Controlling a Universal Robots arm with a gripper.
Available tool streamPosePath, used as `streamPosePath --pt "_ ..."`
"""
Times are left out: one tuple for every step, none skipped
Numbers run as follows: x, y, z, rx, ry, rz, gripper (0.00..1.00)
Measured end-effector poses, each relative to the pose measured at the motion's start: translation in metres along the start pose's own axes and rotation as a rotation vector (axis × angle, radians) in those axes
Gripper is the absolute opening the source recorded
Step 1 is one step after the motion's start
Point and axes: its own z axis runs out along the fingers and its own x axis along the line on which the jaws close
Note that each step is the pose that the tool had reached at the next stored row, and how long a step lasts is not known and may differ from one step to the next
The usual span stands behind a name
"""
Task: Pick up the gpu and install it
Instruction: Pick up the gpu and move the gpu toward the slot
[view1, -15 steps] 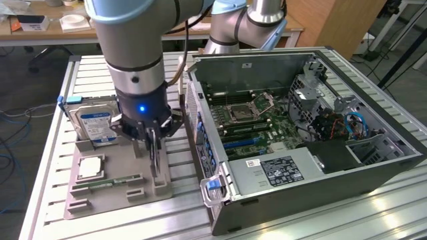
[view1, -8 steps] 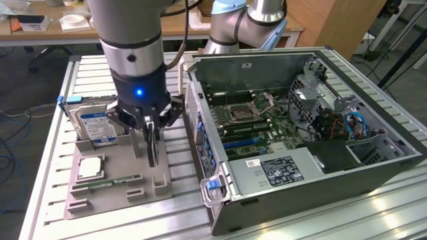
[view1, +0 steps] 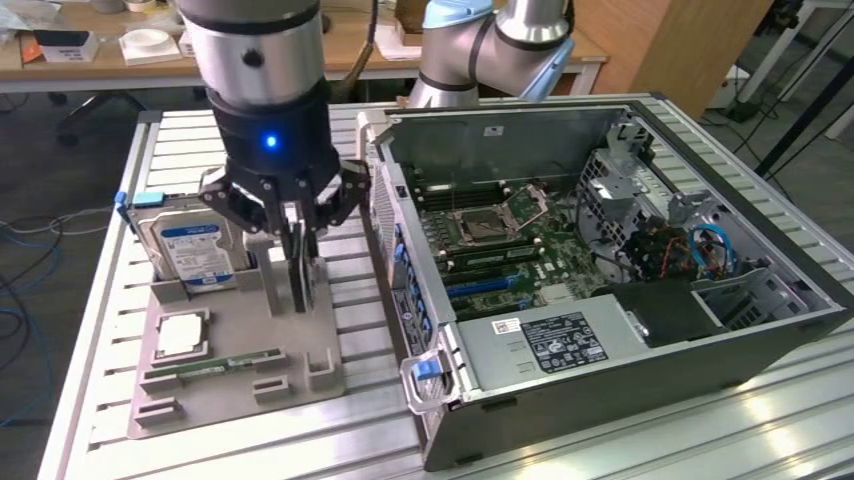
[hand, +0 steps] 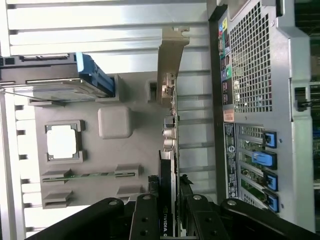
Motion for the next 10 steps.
streamPosePath --pt "-0.0001 0.0002 -0.0045 0.0 0.0 0.0 0.27" --pt "-0.0003 0.0005 -0.0095 0.0001 0.0002 0.0 0.27" --pt "-0.0005 0.0006 -0.0125 -0.0013 0.0003 0.0 0.27" --pt "-0.0006 0.0001 -0.0133 -0.0107 0.001 0.0 0.27" --pt "-0.0005 0.0001 -0.0134 -0.0172 0.0015 0.0 0.27" --pt "-0.0005 0.0002 -0.0134 -0.0172 0.0016 0.0 0.27" --pt "-0.0005 0.0002 -0.0134 -0.0173 0.0016 0.0 0.27" --pt "-0.0005 0.0001 -0.0135 -0.0173 0.0016 0.001 0.27" --pt "-0.0005 0.0001 -0.0133 -0.0168 0.0017 0.001 0.27" --pt "-0.0004 0.0 -0.0125 -0.0168 0.0016 0.001 0.27"
